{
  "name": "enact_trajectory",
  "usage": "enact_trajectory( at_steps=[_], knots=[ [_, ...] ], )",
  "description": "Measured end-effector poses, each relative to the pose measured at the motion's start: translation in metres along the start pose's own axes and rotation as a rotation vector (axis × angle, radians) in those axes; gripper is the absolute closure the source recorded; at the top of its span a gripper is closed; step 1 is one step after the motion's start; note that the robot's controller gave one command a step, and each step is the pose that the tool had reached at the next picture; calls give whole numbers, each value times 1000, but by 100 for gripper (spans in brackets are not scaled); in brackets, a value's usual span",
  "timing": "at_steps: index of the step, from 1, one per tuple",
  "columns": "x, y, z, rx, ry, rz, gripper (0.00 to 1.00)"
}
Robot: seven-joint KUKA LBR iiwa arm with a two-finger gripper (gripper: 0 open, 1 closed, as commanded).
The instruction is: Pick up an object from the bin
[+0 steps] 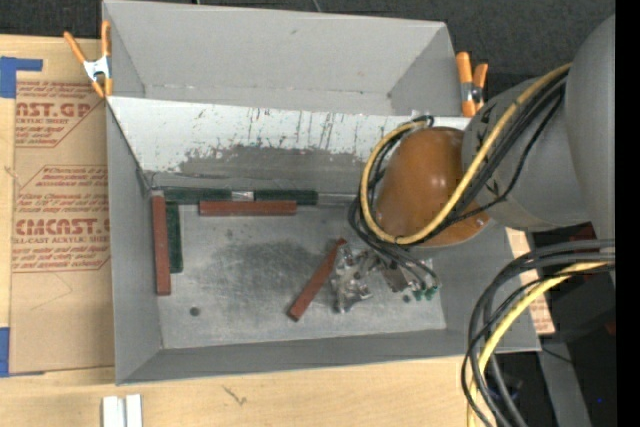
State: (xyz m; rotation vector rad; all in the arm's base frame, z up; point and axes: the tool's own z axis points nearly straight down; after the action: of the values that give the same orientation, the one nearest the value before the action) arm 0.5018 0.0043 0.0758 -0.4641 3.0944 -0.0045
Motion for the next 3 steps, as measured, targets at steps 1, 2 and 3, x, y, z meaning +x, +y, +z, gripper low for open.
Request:
enact_trajectory(
  at_steps=[1,2,3],
  knots=[
    [3,1,4,-3,8,-1,0],
    [3,2,4,-3,8,-1,0],
    [-41,44,0,2,12,143,100]
  ],
)
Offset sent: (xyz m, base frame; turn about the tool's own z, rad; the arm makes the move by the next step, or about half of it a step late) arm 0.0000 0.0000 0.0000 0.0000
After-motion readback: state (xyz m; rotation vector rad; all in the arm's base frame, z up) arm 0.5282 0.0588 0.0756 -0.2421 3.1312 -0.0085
